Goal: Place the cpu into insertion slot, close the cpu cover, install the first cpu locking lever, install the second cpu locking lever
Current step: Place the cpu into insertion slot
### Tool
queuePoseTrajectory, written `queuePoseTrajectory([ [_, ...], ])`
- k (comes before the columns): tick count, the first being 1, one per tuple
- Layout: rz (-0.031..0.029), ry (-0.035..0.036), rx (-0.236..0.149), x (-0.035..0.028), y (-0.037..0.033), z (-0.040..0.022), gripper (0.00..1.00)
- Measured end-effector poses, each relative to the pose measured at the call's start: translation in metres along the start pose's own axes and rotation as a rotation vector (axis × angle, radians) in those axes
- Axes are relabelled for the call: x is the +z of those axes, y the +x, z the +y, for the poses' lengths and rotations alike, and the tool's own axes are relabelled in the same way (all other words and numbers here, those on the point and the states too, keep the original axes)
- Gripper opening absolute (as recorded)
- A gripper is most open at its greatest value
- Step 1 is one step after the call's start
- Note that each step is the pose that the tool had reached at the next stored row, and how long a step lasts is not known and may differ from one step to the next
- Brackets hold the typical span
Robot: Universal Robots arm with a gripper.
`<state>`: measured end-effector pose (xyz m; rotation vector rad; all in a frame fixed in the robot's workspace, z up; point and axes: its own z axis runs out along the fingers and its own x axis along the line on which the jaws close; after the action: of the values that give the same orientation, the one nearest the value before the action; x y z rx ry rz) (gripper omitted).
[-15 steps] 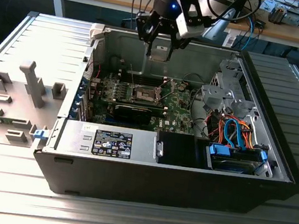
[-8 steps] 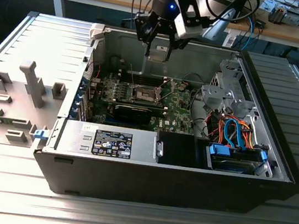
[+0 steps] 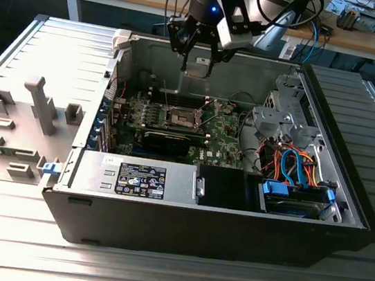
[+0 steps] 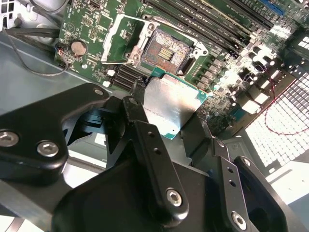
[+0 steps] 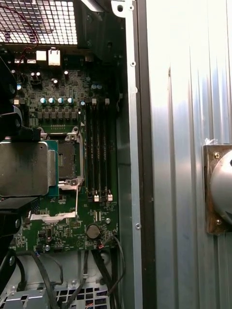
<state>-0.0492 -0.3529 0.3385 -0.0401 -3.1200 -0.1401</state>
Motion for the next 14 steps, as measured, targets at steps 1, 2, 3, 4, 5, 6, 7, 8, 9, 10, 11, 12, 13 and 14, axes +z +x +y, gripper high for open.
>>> queuePoseTrajectory([
  [1, 0.0000, 0.0000, 0.000, 0.0002, 0.0002, 0.0000, 0.55],
  [2, 0.0000, 0.0000, 0.000, 0.0004, 0.0004, -0.0001, 0.55],
  [3, 0.0000, 0.0000, 0.000, 0.0009, 0.0007, -0.0001, 0.55],
  [4, 0.0000, 0.0000, 0.000, 0.0012, 0.0009, -0.0001, 0.55],
  [5, 0.0000, 0.0001, 0.000, 0.0017, 0.0013, -0.0002, 0.55],
  [6, 0.0000, 0.0002, 0.000, 0.0021, 0.0014, -0.0002, 0.55],
  [7, 0.0000, 0.0003, 0.000, 0.0025, 0.0016, -0.0003, 0.55],
  [8, 0.0000, 0.0003, 0.000, 0.0028, 0.0018, -0.0003, 0.55],
  [9, 0.0000, 0.0004, 0.000, 0.0033, 0.0023, -0.0004, 0.55],
  [10, 0.0000, 0.0004, 0.000, 0.0037, 0.0024, -0.0004, 0.55],
  [11, 0.0000, 0.0004, 0.000, 0.0040, 0.0026, -0.0004, 0.55],
  [12, 0.0001, 0.0004, 0.000, 0.0045, 0.0028, -0.0005, 0.55],
  [13, 0.0000, 0.0004, 0.000, 0.0050, 0.0032, -0.0005, 0.55],
  [14, 0.0000, 0.0003, 0.000, 0.0055, 0.0037, -0.0006, 0.55],
])
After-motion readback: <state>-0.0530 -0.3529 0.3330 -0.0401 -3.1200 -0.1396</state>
